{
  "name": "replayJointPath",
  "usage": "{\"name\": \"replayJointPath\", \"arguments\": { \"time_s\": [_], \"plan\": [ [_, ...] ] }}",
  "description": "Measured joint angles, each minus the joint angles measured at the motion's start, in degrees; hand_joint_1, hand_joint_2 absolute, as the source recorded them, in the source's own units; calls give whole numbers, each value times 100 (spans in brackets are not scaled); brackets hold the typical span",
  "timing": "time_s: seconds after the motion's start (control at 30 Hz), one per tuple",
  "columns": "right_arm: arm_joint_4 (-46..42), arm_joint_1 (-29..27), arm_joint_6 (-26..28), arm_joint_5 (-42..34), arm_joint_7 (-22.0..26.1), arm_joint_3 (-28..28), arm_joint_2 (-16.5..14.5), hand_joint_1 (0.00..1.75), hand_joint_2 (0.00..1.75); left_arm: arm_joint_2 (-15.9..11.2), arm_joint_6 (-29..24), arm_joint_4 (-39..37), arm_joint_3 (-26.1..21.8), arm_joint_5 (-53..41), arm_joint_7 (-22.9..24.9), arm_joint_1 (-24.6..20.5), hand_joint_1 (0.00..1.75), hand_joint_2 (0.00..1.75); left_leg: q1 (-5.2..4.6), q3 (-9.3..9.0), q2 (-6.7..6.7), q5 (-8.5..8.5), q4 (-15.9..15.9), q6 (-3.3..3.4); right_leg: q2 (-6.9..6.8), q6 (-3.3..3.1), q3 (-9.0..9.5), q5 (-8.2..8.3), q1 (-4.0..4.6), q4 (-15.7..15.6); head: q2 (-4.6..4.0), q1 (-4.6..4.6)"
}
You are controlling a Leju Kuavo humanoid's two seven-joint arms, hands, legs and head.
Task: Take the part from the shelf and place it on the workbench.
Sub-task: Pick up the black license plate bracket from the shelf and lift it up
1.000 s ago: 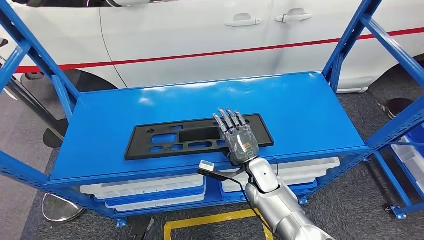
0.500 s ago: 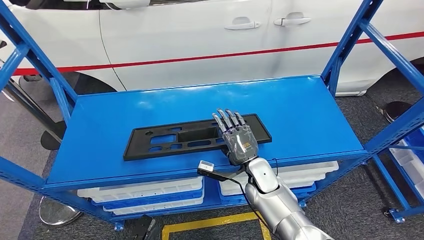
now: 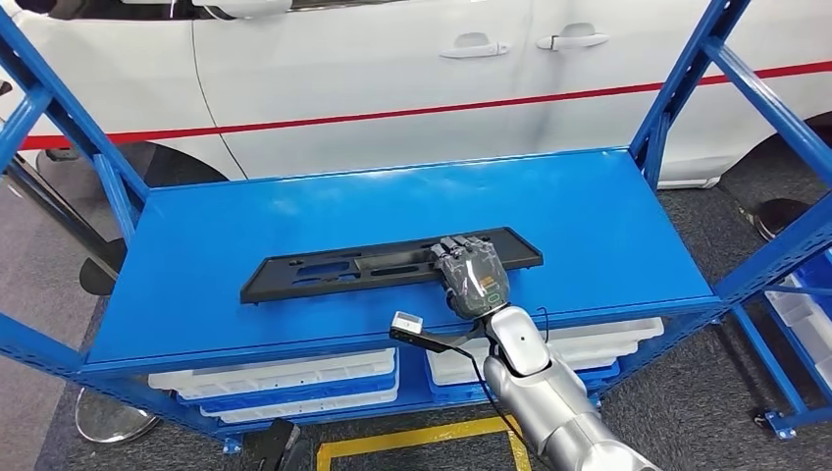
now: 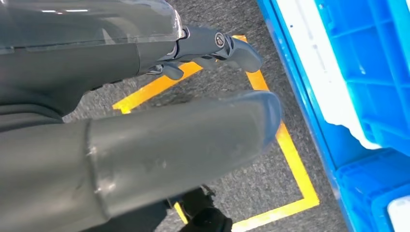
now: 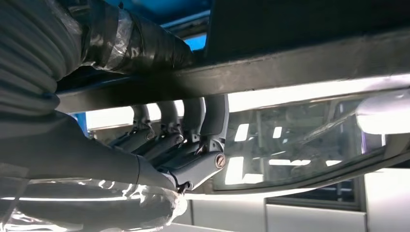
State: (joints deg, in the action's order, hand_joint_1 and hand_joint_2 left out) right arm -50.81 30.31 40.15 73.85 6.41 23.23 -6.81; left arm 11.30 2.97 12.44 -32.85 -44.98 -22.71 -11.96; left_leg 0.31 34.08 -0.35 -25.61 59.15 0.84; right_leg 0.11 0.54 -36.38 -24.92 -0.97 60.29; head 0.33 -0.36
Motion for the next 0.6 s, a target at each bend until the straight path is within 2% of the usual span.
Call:
{"name": "replayJointPath", "arguments": {
  "time_s": [0.07,0.1,0.2,0.23,0.27,0.3,0.37,0.4,0.43,0.53,0.6],
  "plan": [
    [-74,-1,0,-26,-1,0,10,175,175,-4,-60,0,-14,45,-4,-10,0,0,22,29,5,-86,102,-60,0,-81,24,12,-3,-36,0,0],
    [-110,2,0,-44,-1,0,13,175,175,-7,-93,0,-19,59,-6,-16,0,0,29,108,7,-202,285,-84,-3,-118,38,17,-12,-54,0,0],
    [-191,-1,0,-86,0,0,29,175,175,-16,-216,0,-39,77,-9,-24,0,0,37,598,8,-664,1299,-127,-9,-167,46,11,1,-62,0,-3],
    [-208,-5,0,-93,0,0,38,175,175,-19,-249,0,-46,80,-9,-21,0,0,37,716,9,-708,1522,-131,-9,-170,48,9,10,-61,0,-3],
    [-223,-8,0,-98,1,0,46,175,175,-21,-270,0,-52,80,-9,-18,0,0,37,738,9,-640,1540,-125,-8,-171,51,7,16,-59,0,-2],
    [-241,-9,0,-104,1,0,51,175,175,-25,-291,0,-56,80,-9,-19,0,0,36,652,9,-478,1342,-110,-4,-169,59,6,20,-58,0,-2],
    [-303,-10,0,-126,5,0,57,175,175,-37,-411,0,-60,79,-6,-28,0,0,27,289,8,-99,578,-59,4,-153,77,-2,30,-56,0,-1],
    [-354,-12,0,-143,22,-2,63,175,175,-42,-525,0,-61,76,-11,-36,0,0,15,139,6,5,264,-33,7,-132,76,-3,38,-54,0,0],
    [-427,-23,0,-163,63,-12,69,175,175,-44,-663,0,-61,72,-30,-41,0,0,1,52,4,45,72,-11,9,-107,71,0,43,-54,0,0],
    [-778,-92,0,-212,329,-121,85,175,175,-46,-942,0,-65,63,-138,-44,0,0,-12,24,1,61,-37,67,10,-9,60,15,35,-70,0,0],
    [-1092,-120,0,-291,534,-231,89,175,175,-47,-880,0,-68,71,-187,-45,0,0,15,0,6,104,-100,138,7,44,-29,-125,30,124,0,1]
  ]
}}
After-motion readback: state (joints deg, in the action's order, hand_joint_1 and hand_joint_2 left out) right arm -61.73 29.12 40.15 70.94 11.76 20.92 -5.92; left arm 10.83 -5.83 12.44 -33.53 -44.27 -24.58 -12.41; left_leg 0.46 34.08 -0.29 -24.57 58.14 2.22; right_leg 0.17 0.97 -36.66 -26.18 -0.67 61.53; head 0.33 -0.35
